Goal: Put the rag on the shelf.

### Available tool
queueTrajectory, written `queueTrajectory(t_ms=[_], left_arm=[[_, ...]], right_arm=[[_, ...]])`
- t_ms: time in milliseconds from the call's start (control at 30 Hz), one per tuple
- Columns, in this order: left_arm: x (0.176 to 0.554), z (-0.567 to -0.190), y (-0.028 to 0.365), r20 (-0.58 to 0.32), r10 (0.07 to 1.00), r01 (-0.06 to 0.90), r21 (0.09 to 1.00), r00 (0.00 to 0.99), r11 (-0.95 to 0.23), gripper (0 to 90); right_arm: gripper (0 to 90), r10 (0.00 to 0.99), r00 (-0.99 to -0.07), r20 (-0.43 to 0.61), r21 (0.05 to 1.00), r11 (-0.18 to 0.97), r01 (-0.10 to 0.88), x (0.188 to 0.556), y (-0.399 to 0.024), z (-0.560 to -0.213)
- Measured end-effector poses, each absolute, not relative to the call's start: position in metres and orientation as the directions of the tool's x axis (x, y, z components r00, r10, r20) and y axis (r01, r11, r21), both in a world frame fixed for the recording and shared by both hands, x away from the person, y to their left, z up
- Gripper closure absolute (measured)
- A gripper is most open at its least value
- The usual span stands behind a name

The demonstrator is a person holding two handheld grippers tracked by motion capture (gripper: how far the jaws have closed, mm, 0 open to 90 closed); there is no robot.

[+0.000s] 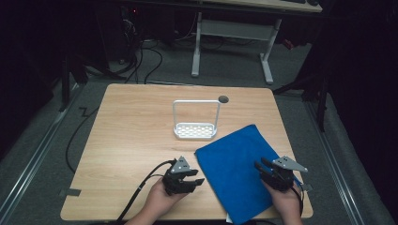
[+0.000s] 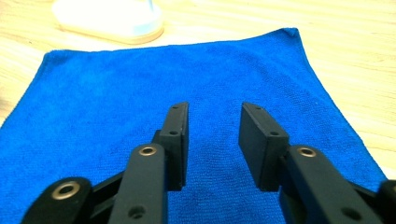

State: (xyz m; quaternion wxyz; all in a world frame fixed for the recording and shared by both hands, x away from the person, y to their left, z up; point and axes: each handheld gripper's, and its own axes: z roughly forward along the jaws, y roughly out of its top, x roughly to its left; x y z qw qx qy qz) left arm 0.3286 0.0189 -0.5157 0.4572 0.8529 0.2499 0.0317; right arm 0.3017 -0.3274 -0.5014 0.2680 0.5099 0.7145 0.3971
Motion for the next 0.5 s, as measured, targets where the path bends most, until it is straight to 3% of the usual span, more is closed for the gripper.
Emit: queueTrajectory(t_ms=[67, 167, 367, 500], left_arm=[[0.325, -0.516, 0.01, -0.152, 0.443, 0.38, 0.785, 0.884, -0.49, 70.1], [0.325, -0.516, -0.007, -0.17, 0.418, 0.384, 0.773, 0.892, -0.505, 79.5], [0.318, -0.52, -0.038, -0.152, 0.362, 0.346, 0.75, 0.92, -0.564, 89.2], [0.313, -0.528, -0.043, -0.131, 0.343, 0.324, 0.732, 0.93, -0.599, 90.0]], right_arm=[[67.4, 0.942, -0.335, 0.019, 0.843, 0.165, 0.512, 0.301, -0.327, -0.501], [69.6, 0.943, -0.333, 0.023, 0.843, 0.161, 0.514, 0.3, -0.328, -0.501], [69.6, 0.943, -0.332, 0.032, 0.845, 0.153, 0.513, 0.3, -0.329, -0.501], [69.6, 0.94, -0.34, 0.03, 0.842, 0.16, 0.515, 0.3, -0.33, -0.503]])
